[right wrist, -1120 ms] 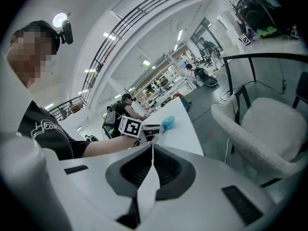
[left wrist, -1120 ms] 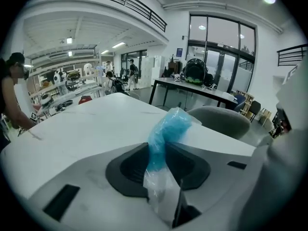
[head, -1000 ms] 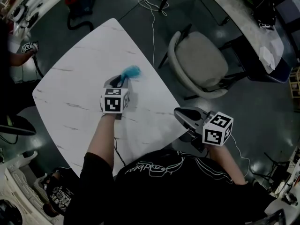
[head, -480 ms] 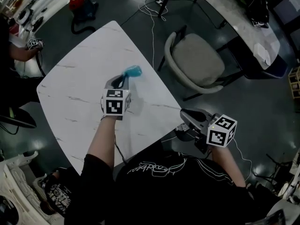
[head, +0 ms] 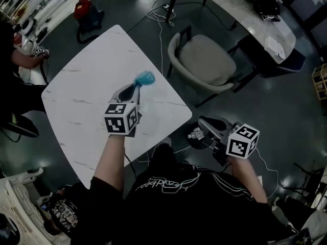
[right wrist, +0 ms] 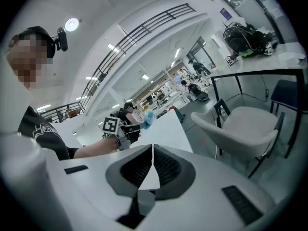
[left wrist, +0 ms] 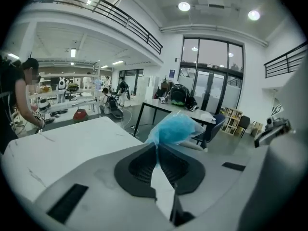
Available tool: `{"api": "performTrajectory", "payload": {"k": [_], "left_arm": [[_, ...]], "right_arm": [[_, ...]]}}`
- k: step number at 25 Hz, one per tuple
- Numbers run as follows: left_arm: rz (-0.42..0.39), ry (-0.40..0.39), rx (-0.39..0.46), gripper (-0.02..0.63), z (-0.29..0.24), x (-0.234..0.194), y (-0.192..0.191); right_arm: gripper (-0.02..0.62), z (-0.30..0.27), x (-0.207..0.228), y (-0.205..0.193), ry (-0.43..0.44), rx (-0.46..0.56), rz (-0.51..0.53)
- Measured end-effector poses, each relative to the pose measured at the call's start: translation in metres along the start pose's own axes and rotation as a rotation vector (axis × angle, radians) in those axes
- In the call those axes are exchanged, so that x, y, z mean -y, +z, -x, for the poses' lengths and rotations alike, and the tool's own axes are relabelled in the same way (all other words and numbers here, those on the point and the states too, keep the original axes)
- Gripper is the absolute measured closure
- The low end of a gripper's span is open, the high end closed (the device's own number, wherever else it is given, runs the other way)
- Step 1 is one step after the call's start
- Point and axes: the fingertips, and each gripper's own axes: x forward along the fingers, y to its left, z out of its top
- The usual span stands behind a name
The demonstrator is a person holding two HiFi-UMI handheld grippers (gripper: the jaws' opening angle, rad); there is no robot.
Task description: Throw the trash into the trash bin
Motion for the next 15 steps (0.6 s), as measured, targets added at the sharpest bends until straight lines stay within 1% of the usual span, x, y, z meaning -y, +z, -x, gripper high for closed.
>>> {"api": "performTrajectory", "payload": {"k": [3,7,11,15], "left_arm": [[0.014,-0.060,0.038,0.589,0.024,0.040,0.008],[-0.001,-0.206,0.093,0.589,0.052,0.113,0.012],[-0.015,-0.323,0.104,0.589,0.083,0.187,0.006],[-0.022,-0.449,0.098,0.589,0.102,0.253,-0.004]], "right_arm": [[0.561,0.025,-0.001,-0.008,-0.019,0.042,-0.013],[0.561,0.063,0.002,-0.024,-0.050,0.104,-0.035],[0.561,0.110,0.000,-0.038,-0.098,0.172,-0.047],[0.561,0.155,0.001,-0.051,-0.157,0.252,-0.056]]}}
